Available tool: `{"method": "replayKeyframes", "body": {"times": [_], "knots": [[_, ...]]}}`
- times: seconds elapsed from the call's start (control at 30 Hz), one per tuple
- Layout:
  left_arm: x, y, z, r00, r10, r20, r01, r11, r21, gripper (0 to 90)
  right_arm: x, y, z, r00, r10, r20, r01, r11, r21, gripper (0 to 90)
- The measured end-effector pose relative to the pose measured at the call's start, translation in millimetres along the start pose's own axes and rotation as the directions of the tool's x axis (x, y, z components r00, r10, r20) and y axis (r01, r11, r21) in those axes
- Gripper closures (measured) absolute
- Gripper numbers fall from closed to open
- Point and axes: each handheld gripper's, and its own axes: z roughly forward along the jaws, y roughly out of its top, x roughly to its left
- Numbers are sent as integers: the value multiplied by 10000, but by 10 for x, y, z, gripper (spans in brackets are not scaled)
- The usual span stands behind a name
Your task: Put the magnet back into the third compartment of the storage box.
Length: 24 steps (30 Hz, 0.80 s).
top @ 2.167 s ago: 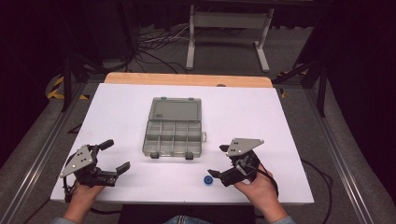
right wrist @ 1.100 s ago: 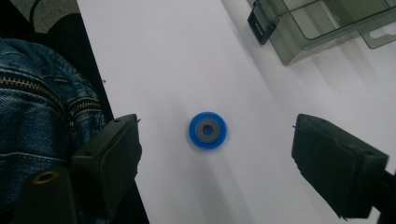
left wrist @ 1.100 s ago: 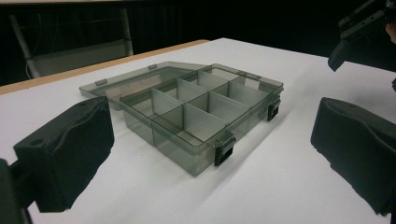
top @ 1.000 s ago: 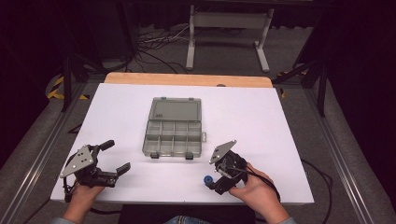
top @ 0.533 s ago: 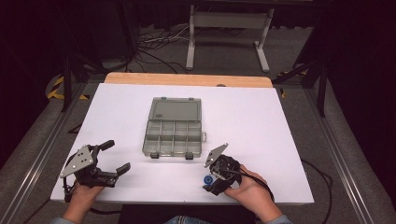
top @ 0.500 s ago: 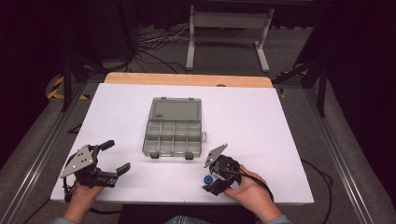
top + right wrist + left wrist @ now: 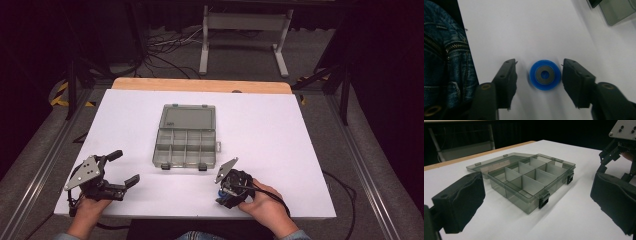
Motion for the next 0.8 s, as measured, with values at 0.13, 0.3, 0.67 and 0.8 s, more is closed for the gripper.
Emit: {"method": "replayKeyframes", "body": {"times": [0.13, 0.3, 0.67, 0.8], "knots": [[-5, -1, -1, 10000, -56, 30, 56, 10000, 23, 3, 2, -1, 4, 9998, -45, 180, 45, 10000, 28, 575], [-3, 1, 1, 10000, 16, -20, -16, 10000, 16, 3, -11, -13, 2, 9998, 27, 180, -26, 10000, -70, 617], [0, 1, -2, 10000, -3, -30, 4, 10000, 38, 3, -22, 18, -105, 9995, -61, 298, 70, 9995, -319, 622], [-3, 1, -1, 10000, -8, -33, 8, 10000, 21, 3, -29, 71, -174, 9990, -152, 413, 171, 9988, -451, 622]]}}
